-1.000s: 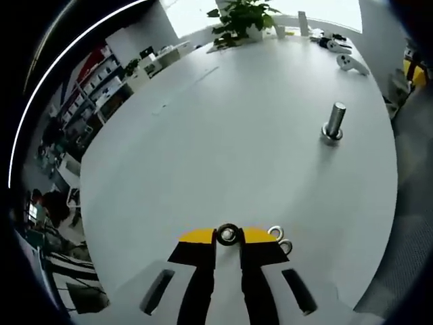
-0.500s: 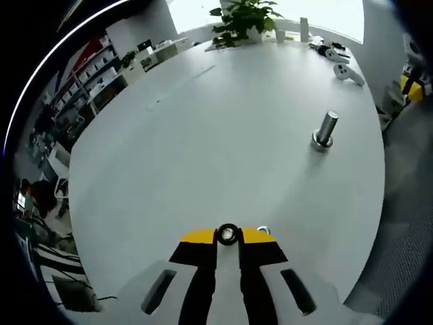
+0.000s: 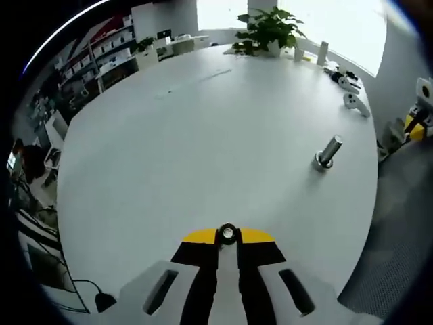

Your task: Place the washer onto the threaded stud by aligning its center hole with the stud, sliding it down to the base, and recovering from edge contact or off-axis alignment until the washer reaches the visible bottom stop.

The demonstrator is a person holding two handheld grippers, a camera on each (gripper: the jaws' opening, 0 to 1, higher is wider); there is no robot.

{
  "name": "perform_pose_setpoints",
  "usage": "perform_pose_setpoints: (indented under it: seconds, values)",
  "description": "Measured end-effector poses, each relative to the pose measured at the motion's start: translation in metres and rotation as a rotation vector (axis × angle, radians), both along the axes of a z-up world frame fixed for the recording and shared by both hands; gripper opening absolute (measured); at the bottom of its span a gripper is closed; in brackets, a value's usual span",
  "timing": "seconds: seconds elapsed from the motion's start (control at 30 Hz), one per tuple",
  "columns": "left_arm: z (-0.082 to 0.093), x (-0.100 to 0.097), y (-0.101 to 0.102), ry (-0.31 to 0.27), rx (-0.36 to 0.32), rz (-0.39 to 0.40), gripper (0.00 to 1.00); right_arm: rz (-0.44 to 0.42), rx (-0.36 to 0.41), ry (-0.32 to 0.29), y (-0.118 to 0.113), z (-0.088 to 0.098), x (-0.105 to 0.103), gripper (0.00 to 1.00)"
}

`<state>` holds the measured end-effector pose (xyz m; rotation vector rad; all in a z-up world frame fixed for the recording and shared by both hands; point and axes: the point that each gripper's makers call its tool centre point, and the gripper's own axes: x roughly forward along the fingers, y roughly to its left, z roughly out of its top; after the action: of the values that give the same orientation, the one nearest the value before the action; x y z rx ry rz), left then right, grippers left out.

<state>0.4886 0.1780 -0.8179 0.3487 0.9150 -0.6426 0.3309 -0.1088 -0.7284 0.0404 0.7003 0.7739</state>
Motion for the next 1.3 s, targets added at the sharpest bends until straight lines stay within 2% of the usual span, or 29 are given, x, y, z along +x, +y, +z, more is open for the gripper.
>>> perform_pose_setpoints:
  seconds: [0.1,0.23,0.27,0.37,0.4,0.43,0.5,0.57,0.67,0.73,0.77,0.83,0.87,0.93,1.0,1.1,1.13,1.17,1.3]
  values:
    - [0.002,-0.001,-0.001,-0.003,-0.018,0.010,0.07,0.000,-0.001,0.001,0.000,0.000,0.000,0.10]
    - [0.008,-0.005,-0.015,0.006,-0.095,0.020,0.07,0.011,0.000,0.006,0.001,-0.001,-0.001,0.10]
    - [0.010,-0.007,-0.020,0.008,-0.110,0.019,0.07,0.032,0.004,0.013,0.004,-0.001,-0.004,0.10]
    - [0.010,-0.014,-0.038,0.020,-0.132,-0.017,0.07,0.233,0.025,0.046,0.019,-0.002,-0.015,0.10]
    - [0.010,-0.016,-0.042,0.022,-0.132,-0.028,0.07,0.258,0.027,0.014,0.020,0.001,-0.009,0.10]
    - [0.010,-0.018,-0.048,0.027,-0.141,-0.042,0.07,0.315,0.024,-0.049,0.024,0.007,0.000,0.11]
    - [0.009,-0.023,-0.059,0.036,-0.156,-0.065,0.07,0.389,0.018,-0.077,0.032,0.011,0.012,0.12]
    - [0.009,-0.027,-0.068,0.041,-0.162,-0.086,0.07,0.427,0.021,-0.122,0.043,0.012,0.028,0.14]
    - [0.006,-0.034,-0.082,0.053,-0.172,-0.121,0.07,0.501,0.008,-0.166,0.066,-0.001,0.046,0.17]
    - [0.004,-0.038,-0.088,0.057,-0.171,-0.141,0.07,0.541,-0.034,-0.191,0.084,-0.017,0.058,0.17]
    - [0.004,-0.040,-0.090,0.059,-0.170,-0.149,0.07,0.558,-0.079,-0.211,0.093,-0.025,0.063,0.17]
    - [0.001,-0.044,-0.095,0.060,-0.166,-0.167,0.07,0.606,-0.112,-0.286,0.113,-0.033,0.069,0.17]
    - [0.000,-0.045,-0.097,0.058,-0.168,-0.172,0.07,0.606,-0.117,-0.301,0.119,-0.037,0.072,0.17]
    - [0.000,-0.049,-0.102,0.063,-0.179,-0.177,0.07,0.620,-0.124,-0.279,0.135,-0.049,0.074,0.18]
    - [0.000,-0.051,-0.105,0.061,-0.188,-0.185,0.07,0.645,-0.123,-0.311,0.150,-0.055,0.075,0.19]
    - [-0.001,-0.055,-0.108,0.068,-0.198,-0.192,0.07,0.632,-0.153,-0.302,0.164,-0.069,0.077,0.20]
    - [-0.001,-0.055,-0.109,0.067,-0.197,-0.198,0.07,0.629,-0.191,-0.349,0.167,-0.072,0.082,0.20]
    - [0.000,-0.057,-0.109,0.069,-0.198,-0.203,0.07,0.631,-0.201,-0.357,0.169,-0.075,0.082,0.20]
    - [0.002,-0.059,-0.109,0.074,-0.218,-0.203,0.07,0.641,-0.206,-0.323,0.180,-0.093,0.079,0.20]
